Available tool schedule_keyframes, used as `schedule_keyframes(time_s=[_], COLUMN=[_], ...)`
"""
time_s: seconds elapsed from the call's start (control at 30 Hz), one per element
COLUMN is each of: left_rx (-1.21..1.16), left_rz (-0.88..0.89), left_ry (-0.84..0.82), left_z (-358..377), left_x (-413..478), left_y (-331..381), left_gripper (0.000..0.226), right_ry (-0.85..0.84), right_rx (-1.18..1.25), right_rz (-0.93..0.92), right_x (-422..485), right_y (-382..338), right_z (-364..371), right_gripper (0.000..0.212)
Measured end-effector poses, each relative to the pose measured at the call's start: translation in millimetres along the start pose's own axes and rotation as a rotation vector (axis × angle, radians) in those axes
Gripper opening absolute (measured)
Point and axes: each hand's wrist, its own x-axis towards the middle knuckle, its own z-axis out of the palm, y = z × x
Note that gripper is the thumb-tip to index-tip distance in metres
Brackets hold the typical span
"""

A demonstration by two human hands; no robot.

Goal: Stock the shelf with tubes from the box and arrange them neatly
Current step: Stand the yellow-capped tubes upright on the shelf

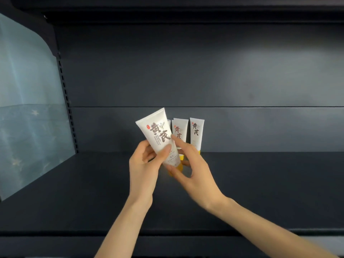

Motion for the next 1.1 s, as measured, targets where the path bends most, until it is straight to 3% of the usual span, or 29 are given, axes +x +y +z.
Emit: schedule_keyframes(time_s=[0.4,0.53,0.6,0.7,0.8,1.1], left_rx=[0.161,0.252,0.354,0.713,0.974,1.154], left_rz=[0.09,0.078,0.053,0.056,0.095,0.092], left_ry=[0.084,-0.089,-0.202,-0.3,-0.293,-0.236], left_z=[23.5,12.6,1.3,-20.3,-44.4,-87.2], left_x=[-10.1,-10.2,-9.3,-10.2,-12.0,-17.0], left_y=[-4.9,0.2,1.8,2.2,-0.8,-1.8], left_gripper=[0.024,0.04,0.048,0.046,0.063,0.066], right_ry=[0.131,0.078,0.064,0.079,0.106,0.084], right_rx=[-0.023,0.046,0.114,0.071,0.012,-0.129], right_rz=[0.058,0.089,0.134,0.214,0.319,0.573], right_x=[1.6,12.8,20.6,36.9,55.0,68.5], right_y=[2.1,5.7,11.9,30.1,60.0,139.4], right_z=[-1.0,-7.4,-12.6,-22.1,-33.2,-46.7], right_gripper=[0.071,0.072,0.073,0.072,0.073,0.066])
